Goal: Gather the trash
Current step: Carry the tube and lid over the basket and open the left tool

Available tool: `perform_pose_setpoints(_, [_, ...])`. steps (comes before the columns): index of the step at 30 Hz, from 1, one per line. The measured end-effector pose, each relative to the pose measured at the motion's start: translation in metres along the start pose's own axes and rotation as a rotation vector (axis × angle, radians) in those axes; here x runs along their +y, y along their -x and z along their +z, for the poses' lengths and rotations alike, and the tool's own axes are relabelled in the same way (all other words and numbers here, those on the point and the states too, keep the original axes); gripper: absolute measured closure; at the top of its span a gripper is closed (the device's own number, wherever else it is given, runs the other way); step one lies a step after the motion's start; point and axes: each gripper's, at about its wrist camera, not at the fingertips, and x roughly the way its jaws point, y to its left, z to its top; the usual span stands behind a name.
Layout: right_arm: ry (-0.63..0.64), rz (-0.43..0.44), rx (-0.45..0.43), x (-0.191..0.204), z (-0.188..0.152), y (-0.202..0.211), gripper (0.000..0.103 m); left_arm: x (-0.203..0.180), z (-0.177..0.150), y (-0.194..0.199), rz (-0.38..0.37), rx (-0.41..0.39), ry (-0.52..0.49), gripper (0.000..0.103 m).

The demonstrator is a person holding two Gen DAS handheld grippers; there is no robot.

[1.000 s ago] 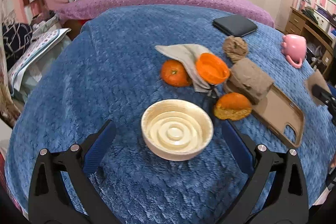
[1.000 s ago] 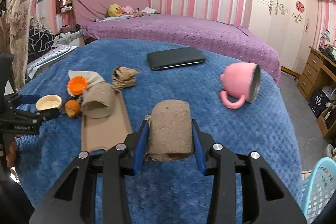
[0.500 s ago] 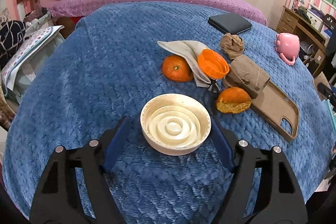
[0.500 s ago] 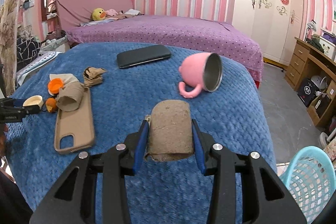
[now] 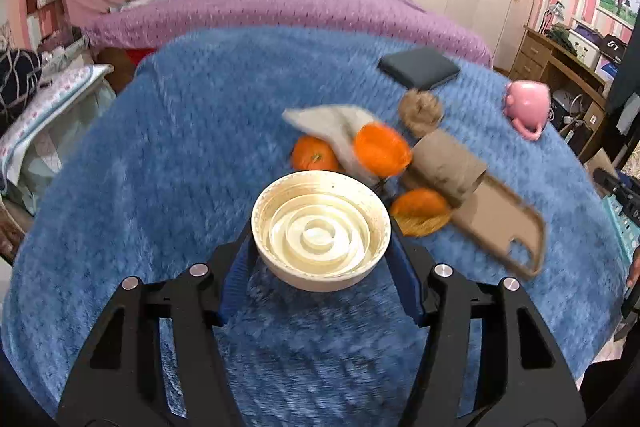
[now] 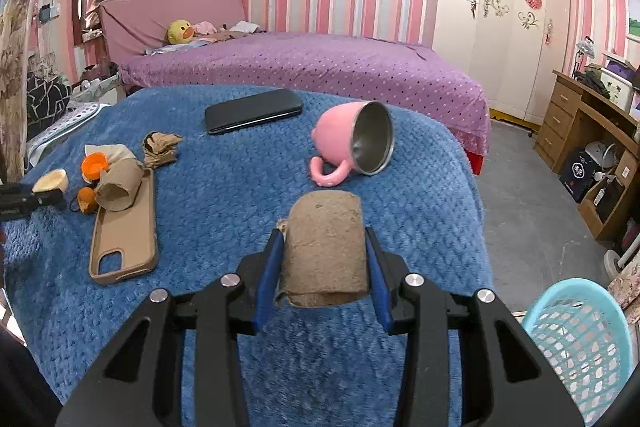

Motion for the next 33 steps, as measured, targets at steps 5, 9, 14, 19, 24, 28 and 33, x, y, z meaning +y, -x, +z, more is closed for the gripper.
perform_pose_setpoints(5, [-0.023,-0.027,-0.001,-0.018,-0.004,0.007,0.063,-0.04,0.008,0.013,0.022,-0.073,-0.064,0.043])
perform_pose_setpoints(9, [-0.045,-0.05,-0.011,-0.037,-0.007,0.014,0.063,-0.075,0.011,0.013,0.019,-0.098,-0.101,0.043])
perform_pose_setpoints(14, [-0.077,-0.08,-0.013,-0.06,-0.011,0.019,0.063,-0.116,0.012,0.017,-0.015,-0.113,-0.109,0.043])
perform_pose_setpoints(19, [-0.1,-0.113,-0.017,-0.079,-0.014,0.025,0.063,-0.161,0.011,0.02,-0.034,-0.151,-0.144,0.043])
perform_pose_setpoints(24, [-0.121,-0.155,-0.035,-0.101,-0.016,0.038,0.063,-0.2,0.009,0.012,-0.067,-0.131,-0.148,0.043])
perform_pose_setpoints(28, [-0.145,-0.168,-0.041,-0.124,-0.018,0.048,0.063,-0.229,0.007,0.016,-0.092,-0.133,-0.159,0.043])
perform_pose_setpoints(33, [-0.146,-0.211,-0.028,-0.15,-0.026,0.059,0.063,-0.263,0.003,0.023,-0.092,-0.15,-0.204,0.043])
